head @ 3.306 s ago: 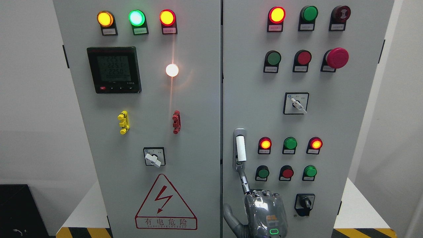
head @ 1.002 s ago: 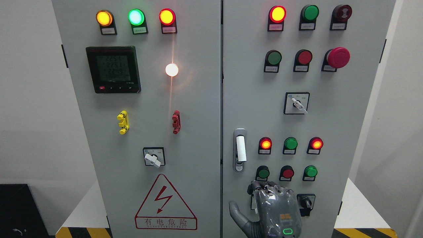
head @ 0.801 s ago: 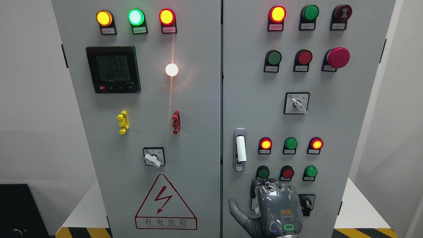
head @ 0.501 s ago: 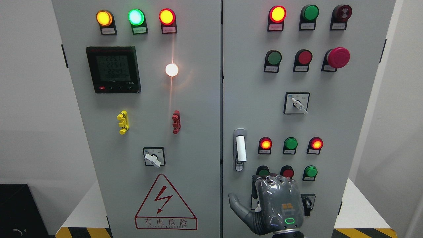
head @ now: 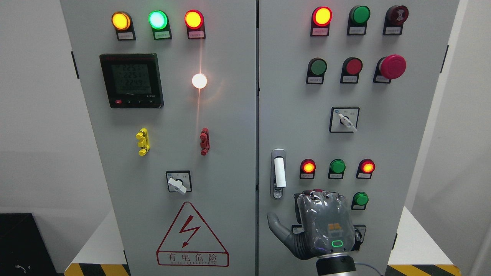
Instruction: Release door handle
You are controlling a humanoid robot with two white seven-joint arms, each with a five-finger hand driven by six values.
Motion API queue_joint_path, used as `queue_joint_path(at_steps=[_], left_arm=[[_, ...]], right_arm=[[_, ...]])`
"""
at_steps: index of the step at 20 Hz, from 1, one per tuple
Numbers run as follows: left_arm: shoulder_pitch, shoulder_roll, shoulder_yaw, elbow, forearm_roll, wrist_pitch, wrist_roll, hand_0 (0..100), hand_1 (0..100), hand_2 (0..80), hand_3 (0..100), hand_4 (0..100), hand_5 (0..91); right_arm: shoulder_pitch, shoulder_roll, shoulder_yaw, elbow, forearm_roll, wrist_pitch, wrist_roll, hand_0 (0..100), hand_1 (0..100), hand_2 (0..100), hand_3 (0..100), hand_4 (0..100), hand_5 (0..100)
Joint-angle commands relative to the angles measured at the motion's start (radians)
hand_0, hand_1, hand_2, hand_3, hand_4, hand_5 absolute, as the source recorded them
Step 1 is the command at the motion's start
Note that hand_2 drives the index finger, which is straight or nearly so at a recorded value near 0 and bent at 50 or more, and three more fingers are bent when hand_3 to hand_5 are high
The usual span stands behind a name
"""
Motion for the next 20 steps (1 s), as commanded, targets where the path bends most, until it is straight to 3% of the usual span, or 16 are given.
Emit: queue_joint_path(at_steps=[1, 20], left_arm=[[0.018, 0.000, 0.000, 0.000, 0.000, 0.000, -0.001, 12, 56, 0.0, 0, 0, 0.0], [0.018, 0.000, 0.000, 0.000, 0.000, 0.000, -0.001, 12, 56, 0.0, 0, 0, 0.0]], right_arm=[[-0.039, 0.002, -0.008, 0.025, 0.004, 0.001, 0.006, 17, 32, 96, 100, 95, 95], [-0.111, 0.006, -0.010, 0.097, 0.004, 0.007, 0.006, 21, 29, 96, 100, 95, 95]])
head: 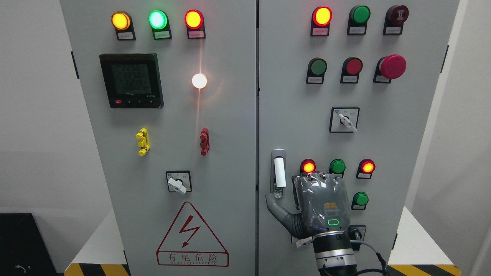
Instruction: Release door handle
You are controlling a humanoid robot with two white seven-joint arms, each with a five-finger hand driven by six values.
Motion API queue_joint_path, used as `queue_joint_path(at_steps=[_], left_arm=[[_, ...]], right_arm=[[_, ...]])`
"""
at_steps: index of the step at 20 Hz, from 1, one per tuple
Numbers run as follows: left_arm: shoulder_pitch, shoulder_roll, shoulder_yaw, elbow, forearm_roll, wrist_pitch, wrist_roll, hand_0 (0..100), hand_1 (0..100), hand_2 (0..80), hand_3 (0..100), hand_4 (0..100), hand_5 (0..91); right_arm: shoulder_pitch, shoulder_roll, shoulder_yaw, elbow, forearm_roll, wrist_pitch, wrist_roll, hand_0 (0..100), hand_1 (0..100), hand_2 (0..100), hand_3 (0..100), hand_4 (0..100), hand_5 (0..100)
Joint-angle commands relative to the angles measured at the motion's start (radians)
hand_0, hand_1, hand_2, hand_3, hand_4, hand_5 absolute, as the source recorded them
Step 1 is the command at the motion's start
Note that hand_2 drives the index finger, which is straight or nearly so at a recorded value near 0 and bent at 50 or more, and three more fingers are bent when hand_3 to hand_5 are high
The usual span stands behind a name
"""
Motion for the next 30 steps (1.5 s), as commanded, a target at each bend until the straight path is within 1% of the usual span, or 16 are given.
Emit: queue_joint_path(at_steps=[1, 9, 11, 15, 20, 23, 30], left_arm=[[0.018, 0.000, 0.000, 0.001, 0.000, 0.000, -0.001, 12, 56, 0.0, 0, 0, 0.0], [0.018, 0.000, 0.000, -0.001, 0.000, 0.000, -0.001, 12, 56, 0.0, 0, 0, 0.0], [0.018, 0.000, 0.000, 0.001, 0.000, 0.000, -0.001, 12, 56, 0.0, 0, 0, 0.0], [0.018, 0.000, 0.000, 0.001, 0.000, 0.000, -0.001, 12, 56, 0.0, 0, 0, 0.0], [0.018, 0.000, 0.000, 0.001, 0.000, 0.000, -0.001, 12, 56, 0.0, 0, 0, 0.0], [0.018, 0.000, 0.000, 0.001, 0.000, 0.000, -0.001, 12, 56, 0.0, 0, 0, 0.0], [0.018, 0.000, 0.000, 0.001, 0.000, 0.000, -0.001, 12, 56, 0.0, 0, 0, 0.0]], right_arm=[[-0.013, 0.004, -0.002, 0.030, 0.000, 0.000, 0.000, 22, 29, 96, 100, 95, 95], [-0.016, 0.004, -0.002, 0.033, -0.001, 0.002, 0.002, 27, 26, 96, 100, 95, 95], [-0.017, 0.004, -0.003, 0.034, -0.001, 0.002, 0.016, 29, 26, 96, 100, 95, 95], [-0.025, 0.006, -0.016, 0.034, -0.001, 0.002, 0.016, 31, 27, 95, 100, 95, 95], [-0.036, 0.006, -0.016, 0.034, -0.001, 0.002, 0.016, 34, 26, 95, 100, 95, 95], [-0.034, 0.006, -0.016, 0.034, -0.001, 0.002, 0.016, 37, 26, 95, 100, 95, 95], [-0.036, 0.007, -0.016, 0.034, -0.001, 0.002, 0.016, 40, 26, 95, 100, 94, 95]])
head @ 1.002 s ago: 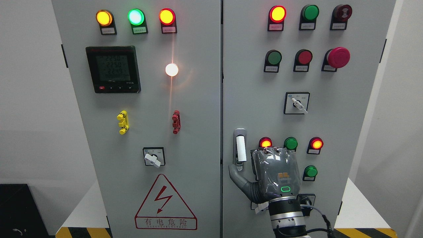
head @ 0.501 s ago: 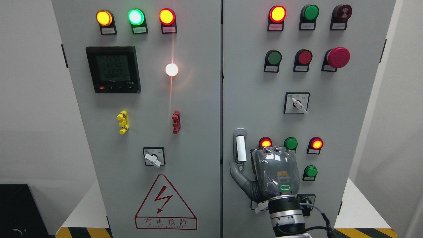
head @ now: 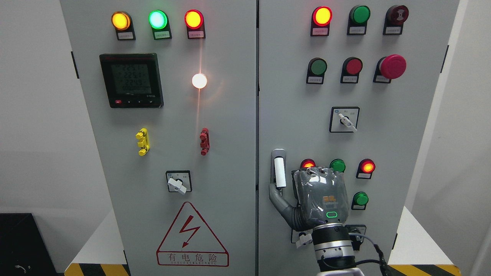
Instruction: Release door handle
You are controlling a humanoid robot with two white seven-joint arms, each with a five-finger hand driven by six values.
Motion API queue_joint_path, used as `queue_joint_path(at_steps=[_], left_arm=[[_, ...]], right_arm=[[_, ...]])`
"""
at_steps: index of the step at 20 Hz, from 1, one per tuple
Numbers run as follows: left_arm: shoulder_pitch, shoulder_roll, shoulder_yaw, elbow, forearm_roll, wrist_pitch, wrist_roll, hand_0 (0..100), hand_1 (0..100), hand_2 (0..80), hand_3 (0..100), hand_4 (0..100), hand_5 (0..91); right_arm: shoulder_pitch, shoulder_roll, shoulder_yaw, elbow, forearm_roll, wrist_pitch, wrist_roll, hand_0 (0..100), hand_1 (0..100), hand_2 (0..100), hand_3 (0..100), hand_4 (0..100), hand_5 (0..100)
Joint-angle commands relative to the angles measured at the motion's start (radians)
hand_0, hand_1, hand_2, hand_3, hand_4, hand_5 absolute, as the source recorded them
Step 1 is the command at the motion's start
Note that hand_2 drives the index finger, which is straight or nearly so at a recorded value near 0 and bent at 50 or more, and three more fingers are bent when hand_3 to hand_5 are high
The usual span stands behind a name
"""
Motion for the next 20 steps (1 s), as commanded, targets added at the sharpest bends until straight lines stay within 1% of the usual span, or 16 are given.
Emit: queue_joint_path(at_steps=[1, 20], left_arm=[[0.018, 0.000, 0.000, 0.000, 0.000, 0.000, -0.001, 12, 56, 0.0, 0, 0, 0.0], [0.018, 0.000, 0.000, 0.000, 0.000, 0.000, -0.001, 12, 56, 0.0, 0, 0, 0.0]], right_arm=[[-0.002, 0.002, -0.003, 0.002, -0.001, 0.000, 0.000, 40, 26, 95, 100, 94, 95], [0.001, 0.002, -0.011, 0.001, -0.001, 0.000, -0.003, 44, 29, 95, 100, 94, 95]])
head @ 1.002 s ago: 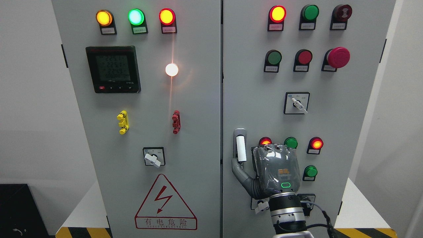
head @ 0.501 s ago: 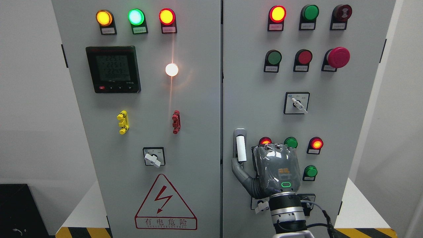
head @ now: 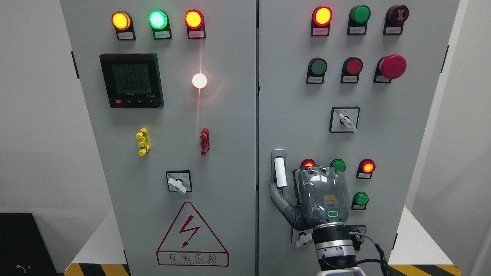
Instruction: Release door handle
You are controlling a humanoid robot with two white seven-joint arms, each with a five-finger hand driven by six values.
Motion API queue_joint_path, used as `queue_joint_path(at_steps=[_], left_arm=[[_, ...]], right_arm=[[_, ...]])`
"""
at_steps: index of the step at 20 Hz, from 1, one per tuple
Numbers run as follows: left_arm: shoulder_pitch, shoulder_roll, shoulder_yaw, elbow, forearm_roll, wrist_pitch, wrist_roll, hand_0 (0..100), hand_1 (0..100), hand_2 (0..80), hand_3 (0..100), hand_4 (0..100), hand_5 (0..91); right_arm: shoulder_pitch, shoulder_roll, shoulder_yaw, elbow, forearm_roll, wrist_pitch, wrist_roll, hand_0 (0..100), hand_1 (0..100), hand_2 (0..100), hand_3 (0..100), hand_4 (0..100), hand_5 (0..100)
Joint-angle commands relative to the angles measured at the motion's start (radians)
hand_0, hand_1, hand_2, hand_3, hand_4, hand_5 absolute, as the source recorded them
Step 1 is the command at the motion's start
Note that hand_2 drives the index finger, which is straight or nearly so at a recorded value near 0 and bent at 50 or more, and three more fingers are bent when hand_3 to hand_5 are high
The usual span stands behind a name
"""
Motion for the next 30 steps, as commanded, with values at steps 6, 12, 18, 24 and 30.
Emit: queue_joint_path(at_steps=[6, 12, 18, 24, 30], left_arm=[[0.018, 0.000, 0.000, 0.000, 0.000, 0.000, -0.001, 12, 56, 0.0, 0, 0, 0.0], [0.018, 0.000, 0.000, 0.000, 0.000, 0.000, -0.001, 12, 56, 0.0, 0, 0, 0.0], [0.018, 0.000, 0.000, 0.000, 0.000, 0.000, -0.001, 12, 56, 0.0, 0, 0, 0.0], [0.018, 0.000, 0.000, 0.000, 0.000, 0.000, -0.001, 12, 56, 0.0, 0, 0, 0.0], [0.018, 0.000, 0.000, 0.000, 0.000, 0.000, -0.001, 12, 56, 0.0, 0, 0, 0.0]], right_arm=[[0.005, 0.000, -0.005, -0.001, 0.000, 0.002, -0.006, 45, 29, 95, 100, 94, 95], [0.005, 0.000, -0.012, -0.004, 0.000, 0.002, -0.008, 45, 29, 95, 100, 94, 95], [0.005, 0.000, -0.013, -0.007, 0.000, 0.002, -0.008, 44, 30, 95, 100, 94, 95], [0.004, 0.000, -0.018, -0.007, -0.002, 0.002, -0.008, 44, 30, 95, 100, 94, 95], [0.004, 0.002, -0.027, -0.007, -0.002, 0.002, -0.008, 45, 29, 94, 100, 94, 95]])
